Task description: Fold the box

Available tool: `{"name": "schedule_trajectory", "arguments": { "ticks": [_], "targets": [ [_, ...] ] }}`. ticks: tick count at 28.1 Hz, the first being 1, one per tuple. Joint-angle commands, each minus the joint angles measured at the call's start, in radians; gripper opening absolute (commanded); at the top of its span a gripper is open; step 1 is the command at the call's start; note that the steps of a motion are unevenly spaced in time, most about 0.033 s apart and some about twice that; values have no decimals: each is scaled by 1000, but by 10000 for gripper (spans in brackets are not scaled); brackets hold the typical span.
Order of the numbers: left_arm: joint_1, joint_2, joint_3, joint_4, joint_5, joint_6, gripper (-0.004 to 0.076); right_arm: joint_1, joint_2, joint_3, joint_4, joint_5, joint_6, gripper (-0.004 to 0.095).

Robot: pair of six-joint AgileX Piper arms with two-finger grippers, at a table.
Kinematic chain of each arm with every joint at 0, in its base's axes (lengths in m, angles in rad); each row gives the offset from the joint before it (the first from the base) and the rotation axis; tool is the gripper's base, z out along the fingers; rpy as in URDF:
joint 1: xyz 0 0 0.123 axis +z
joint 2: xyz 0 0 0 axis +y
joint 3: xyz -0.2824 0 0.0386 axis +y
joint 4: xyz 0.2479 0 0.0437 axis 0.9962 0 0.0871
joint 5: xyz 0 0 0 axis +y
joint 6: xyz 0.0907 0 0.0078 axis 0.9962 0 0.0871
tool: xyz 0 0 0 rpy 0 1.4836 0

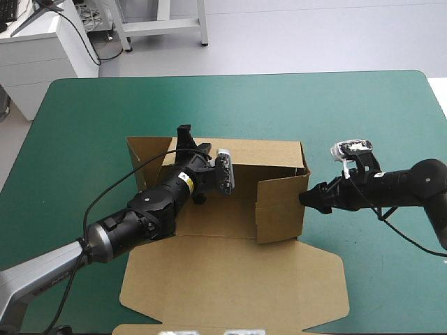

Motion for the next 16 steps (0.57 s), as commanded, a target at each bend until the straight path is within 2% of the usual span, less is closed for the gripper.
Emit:
{"name": "schedule_trajectory", "arguments": {
  "ticks": [1, 5, 10, 16],
  "targets": [
    [-1, -15, 1, -45, 68, -40, -8, -5, -27, -25, 81, -5, -37, 694],
    [-1, -15, 1, -45, 60, -29, -8, 33, -26, -25, 90, -27, -58, 694],
    [-1, -15, 1, -45, 54, -29, -8, 164, -9, -25, 67, -106, -51, 694],
    [-1, -15, 1, -69, 41, -29, -8, 263, -7, -25, -106, -290, 59, 691]
  ]
}}
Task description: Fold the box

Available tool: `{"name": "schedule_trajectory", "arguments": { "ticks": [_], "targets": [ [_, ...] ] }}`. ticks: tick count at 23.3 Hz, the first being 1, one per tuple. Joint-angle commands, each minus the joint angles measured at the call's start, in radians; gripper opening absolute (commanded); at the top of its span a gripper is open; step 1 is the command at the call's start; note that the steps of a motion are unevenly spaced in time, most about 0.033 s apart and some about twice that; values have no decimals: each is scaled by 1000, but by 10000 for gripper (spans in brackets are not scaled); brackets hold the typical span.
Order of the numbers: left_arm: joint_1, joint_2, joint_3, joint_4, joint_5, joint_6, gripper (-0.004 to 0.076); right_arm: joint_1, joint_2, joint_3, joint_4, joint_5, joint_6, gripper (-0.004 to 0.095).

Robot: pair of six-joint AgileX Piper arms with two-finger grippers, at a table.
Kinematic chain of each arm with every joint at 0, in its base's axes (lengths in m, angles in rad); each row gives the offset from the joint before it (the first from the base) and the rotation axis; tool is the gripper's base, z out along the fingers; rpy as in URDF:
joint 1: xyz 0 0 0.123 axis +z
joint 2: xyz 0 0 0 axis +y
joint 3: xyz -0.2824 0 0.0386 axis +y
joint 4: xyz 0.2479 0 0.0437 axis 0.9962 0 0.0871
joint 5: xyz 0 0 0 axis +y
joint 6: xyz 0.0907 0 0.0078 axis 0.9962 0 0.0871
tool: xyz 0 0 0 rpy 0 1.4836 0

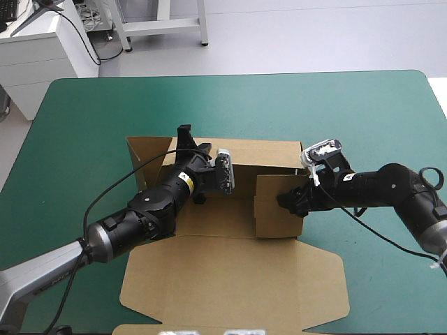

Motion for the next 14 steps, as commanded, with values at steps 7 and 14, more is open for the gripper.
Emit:
{"name": "schedule_trajectory", "arguments": {
  "ticks": [7, 14],
  "targets": [
    [-69, -16, 1, -59, 30, -25, -8, 18, -19, -25, -97, -121, 19, 371],
    [-87, -16, 1, -50, 42, -25, -8, 18, -19, -25, 8, -10, -73, -17]
  ]
}}
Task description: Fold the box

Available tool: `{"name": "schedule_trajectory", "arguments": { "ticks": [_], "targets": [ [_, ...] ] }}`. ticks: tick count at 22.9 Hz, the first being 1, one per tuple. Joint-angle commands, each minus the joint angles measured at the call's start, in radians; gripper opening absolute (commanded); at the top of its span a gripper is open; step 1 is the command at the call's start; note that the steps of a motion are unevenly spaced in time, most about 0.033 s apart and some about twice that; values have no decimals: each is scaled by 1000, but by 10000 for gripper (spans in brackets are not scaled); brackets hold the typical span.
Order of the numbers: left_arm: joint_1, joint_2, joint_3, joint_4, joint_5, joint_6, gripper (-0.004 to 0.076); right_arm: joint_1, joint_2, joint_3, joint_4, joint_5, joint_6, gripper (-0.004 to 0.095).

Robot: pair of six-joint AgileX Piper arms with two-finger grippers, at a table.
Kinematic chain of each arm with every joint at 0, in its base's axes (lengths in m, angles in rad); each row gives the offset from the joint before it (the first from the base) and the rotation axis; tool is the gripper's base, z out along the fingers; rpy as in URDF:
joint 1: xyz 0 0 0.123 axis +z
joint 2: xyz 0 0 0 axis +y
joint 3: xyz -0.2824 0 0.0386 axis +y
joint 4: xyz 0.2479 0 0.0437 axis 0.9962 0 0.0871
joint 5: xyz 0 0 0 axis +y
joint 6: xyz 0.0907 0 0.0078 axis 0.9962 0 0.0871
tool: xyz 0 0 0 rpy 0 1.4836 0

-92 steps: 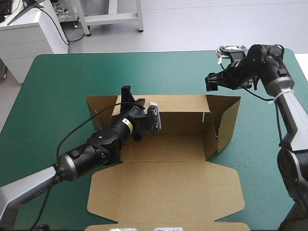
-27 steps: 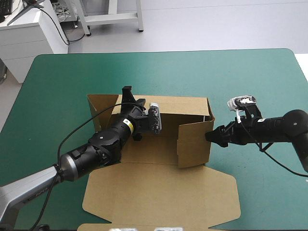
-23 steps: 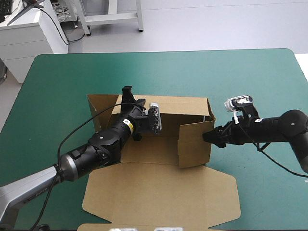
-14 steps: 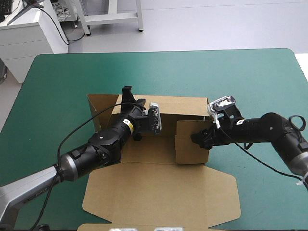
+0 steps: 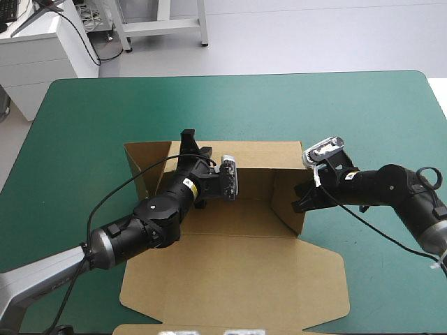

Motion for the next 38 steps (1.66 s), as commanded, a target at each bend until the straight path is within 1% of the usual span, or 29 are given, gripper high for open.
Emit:
{"name": "schedule_trajectory", "arguments": {
  "ticks": [1, 4, 5, 6, 7, 9, 10, 12, 13, 14, 16, 18, 19, 23, 24, 25, 26, 29, 30, 31, 32, 34, 35, 36, 37, 38],
  "targets": [
    [-17, -15, -3, -77, -44, -28, -8, 5, -21, -25, 106, 34, -59, -17],
    [-17, -17, -3, -77, -54, -33, 2, 5, -21, -25, 86, -39, -38, -12],
    [-19, -19, -8, -79, -70, -33, 32, 5, -21, -25, 64, -81, -14, -2],
    [-19, -23, -20, -86, -92, -43, 80, 5, -21, -25, 31, -119, 10, 2],
    [-19, -27, -38, -86, -127, -84, 139, 5, -21, -25, 12, -160, 23, 2],
    [-23, -48, -90, -86, -201, -193, 293, 5, -21, -31, -33, -222, 65, 1],
    [-39, -56, -121, -85, -210, -248, 365, 5, -21, -33, -64, -255, 92, 1],
    [-71, -58, -163, -87, -187, -268, 453, 5, -16, -48, -137, -298, 164, 1],
    [-92, -58, -178, -87, -156, -268, 479, 5, -16, -57, -188, -317, 215, 1],
    [-114, -58, -195, -87, -123, -268, 501, 5, -11, -66, -249, -335, 276, 1],
    [-151, -58, -219, -87, -69, -262, 512, 5, -1, -85, -350, -351, 386, 1],
    [-181, -58, -231, -85, -26, -251, 512, 3, 15, -109, -450, -340, 484, 1],
    [-193, -58, -235, -83, -14, -249, 512, 3, 21, -118, -471, -331, 510, 0],
    [-232, -58, -241, -79, 43, -230, 507, 3, 45, -137, -461, -304, 516, 0],
    [-240, -58, -241, -79, 69, -226, 465, 3, 50, -137, -448, -302, 516, 0],
    [-241, -58, -241, -87, 74, -212, 434, 3, 52, -137, -445, -302, 516, 0],
    [-242, -58, -241, -98, 77, -195, 381, 3, 55, -137, -445, -302, 516, 0],
    [-254, -58, -243, -174, 92, -133, 162, 3, 58, -137, -445, -304, 516, 0],
    [-261, -58, -243, -204, 99, -110, 77, 3, 60, -137, -443, -304, 516, 0],
    [-277, -58, -243, -252, 118, -51, -2, 3, 60, -137, -443, -304, 516, 0],
    [-286, -58, -243, -284, 130, -13, 13, 3, 60, -137, -433, -304, 516, 0],
    [-299, -58, -247, -367, 154, 104, 15, 3, 60, -137, -420, -304, 518, 0],
    [-297, -56, -267, -467, 177, 185, 15, 3, 60, -137, -420, -304, 518, 0],
    [-297, -56, -277, -514, 191, 214, 15, 3, 60, -137, -420, -304, 518, 0],
    [-297, -56, -318, -645, 227, 285, 15, 3, 60, -137, -420, -304, 518, 0],
    [-297, -56, -341, -711, 253, 326, 15, 3, 60, -137, -420, -304, 518, 0]
  ]
}}
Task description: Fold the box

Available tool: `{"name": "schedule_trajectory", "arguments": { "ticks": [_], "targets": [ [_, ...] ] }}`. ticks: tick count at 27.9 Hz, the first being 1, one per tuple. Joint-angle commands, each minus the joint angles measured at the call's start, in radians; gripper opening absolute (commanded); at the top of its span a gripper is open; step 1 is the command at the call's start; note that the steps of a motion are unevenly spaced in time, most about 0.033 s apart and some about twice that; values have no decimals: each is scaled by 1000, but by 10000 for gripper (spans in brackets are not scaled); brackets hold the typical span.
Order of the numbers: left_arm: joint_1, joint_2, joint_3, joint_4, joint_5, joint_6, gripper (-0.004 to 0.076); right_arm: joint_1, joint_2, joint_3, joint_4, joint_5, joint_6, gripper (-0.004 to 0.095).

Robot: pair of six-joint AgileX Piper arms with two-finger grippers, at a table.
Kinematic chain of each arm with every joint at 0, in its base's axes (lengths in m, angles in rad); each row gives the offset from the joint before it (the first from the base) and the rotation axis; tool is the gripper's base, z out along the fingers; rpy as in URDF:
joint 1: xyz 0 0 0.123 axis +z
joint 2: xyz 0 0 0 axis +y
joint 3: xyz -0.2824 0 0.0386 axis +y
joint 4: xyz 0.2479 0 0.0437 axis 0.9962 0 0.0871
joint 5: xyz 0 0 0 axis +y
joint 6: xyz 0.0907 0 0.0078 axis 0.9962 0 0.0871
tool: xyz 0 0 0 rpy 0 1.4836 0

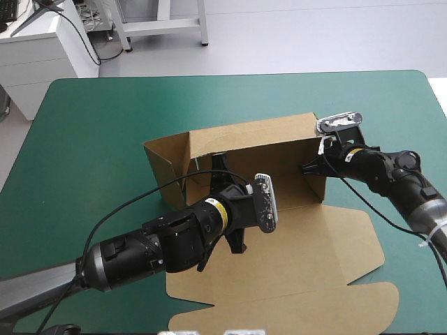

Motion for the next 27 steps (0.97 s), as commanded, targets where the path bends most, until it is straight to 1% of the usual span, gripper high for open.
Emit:
{"name": "schedule_trajectory", "arguments": {
  "ticks": [1, 3, 6, 9, 11, 13, 14, 17, 27],
  "targets": [
    [-7, -38, -146, -285, 94, 197, 15, -3, -32, -38, 24, -64, 4, 0],
    [-5, -38, -220, -433, 191, 297, 15, -3, -32, -38, 24, -64, 4, 0],
    [13, -38, -315, -570, 309, 368, 15, -3, -32, -38, 24, -62, 4, 0],
    [64, -38, -386, -597, 405, 373, 15, -3, -32, -38, 24, -55, 4, 0],
    [109, -38, -417, -595, 445, 373, 15, -3, -32, -38, 22, -51, 3, 0],
    [175, -38, -443, -585, 477, 366, 15, -3, -32, -38, 20, -51, 3, 0],
    [247, -38, -466, -579, 505, 345, 15, -3, -32, -38, 20, -51, 1, 0],
    [375, -41, -494, -582, 548, 306, 15, -3, -32, -38, 20, -51, -3, 0],
    [848, -108, -496, -617, 540, 152, 15, -3, -32, -38, 20, -47, -3, 0]
  ]
}}
